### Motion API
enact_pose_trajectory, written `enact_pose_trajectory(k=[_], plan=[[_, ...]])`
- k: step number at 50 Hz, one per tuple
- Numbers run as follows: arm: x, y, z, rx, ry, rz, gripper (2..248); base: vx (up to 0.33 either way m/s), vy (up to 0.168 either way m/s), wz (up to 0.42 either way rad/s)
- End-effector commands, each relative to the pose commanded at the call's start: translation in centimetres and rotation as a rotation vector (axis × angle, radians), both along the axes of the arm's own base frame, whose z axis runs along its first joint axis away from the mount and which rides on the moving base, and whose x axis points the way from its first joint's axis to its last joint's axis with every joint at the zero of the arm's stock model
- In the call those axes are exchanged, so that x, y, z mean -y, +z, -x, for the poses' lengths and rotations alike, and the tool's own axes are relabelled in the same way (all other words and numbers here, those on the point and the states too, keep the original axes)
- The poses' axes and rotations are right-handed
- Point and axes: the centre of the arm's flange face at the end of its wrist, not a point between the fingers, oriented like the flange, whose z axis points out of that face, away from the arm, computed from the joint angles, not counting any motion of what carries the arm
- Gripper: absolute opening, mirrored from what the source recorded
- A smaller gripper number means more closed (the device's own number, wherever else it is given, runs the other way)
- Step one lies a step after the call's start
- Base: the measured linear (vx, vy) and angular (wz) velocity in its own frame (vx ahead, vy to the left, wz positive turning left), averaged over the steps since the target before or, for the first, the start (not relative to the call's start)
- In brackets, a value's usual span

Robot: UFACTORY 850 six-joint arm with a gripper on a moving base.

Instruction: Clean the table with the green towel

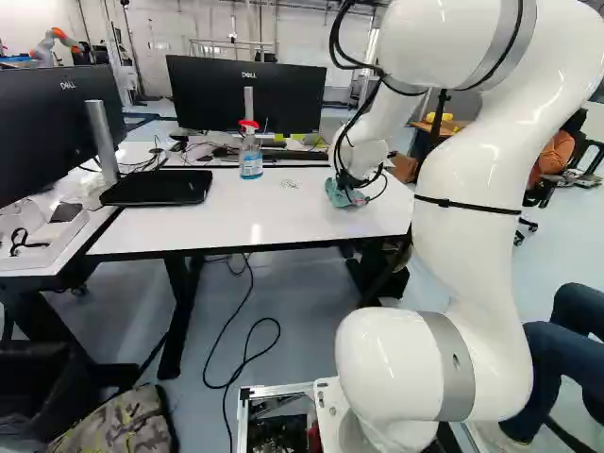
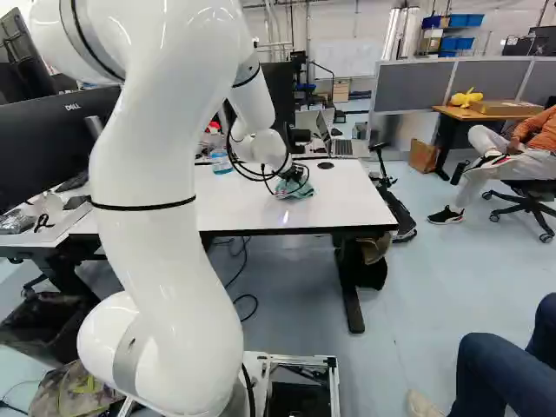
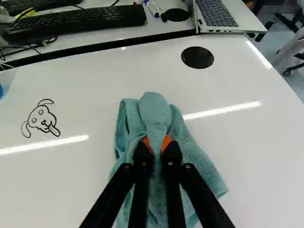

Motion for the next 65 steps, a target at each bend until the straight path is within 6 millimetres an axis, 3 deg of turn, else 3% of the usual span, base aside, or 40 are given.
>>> enact_pose_trajectory(k=[15,31,47,65], plan=[[2.1,-0.2,-1.6,0.012,-0.03,0.002,37,0.0,0.0,0.0],[3.0,-0.5,-4.4,0.031,-0.034,0.007,37,0.0,0.0,0.0],[2.8,-0.8,-7.4,0.052,-0.02,0.011,37,0.0,0.0,0.0],[0.8,-1.1,-10.1,0.07,0.018,0.013,37,0.0,0.0,0.0]])
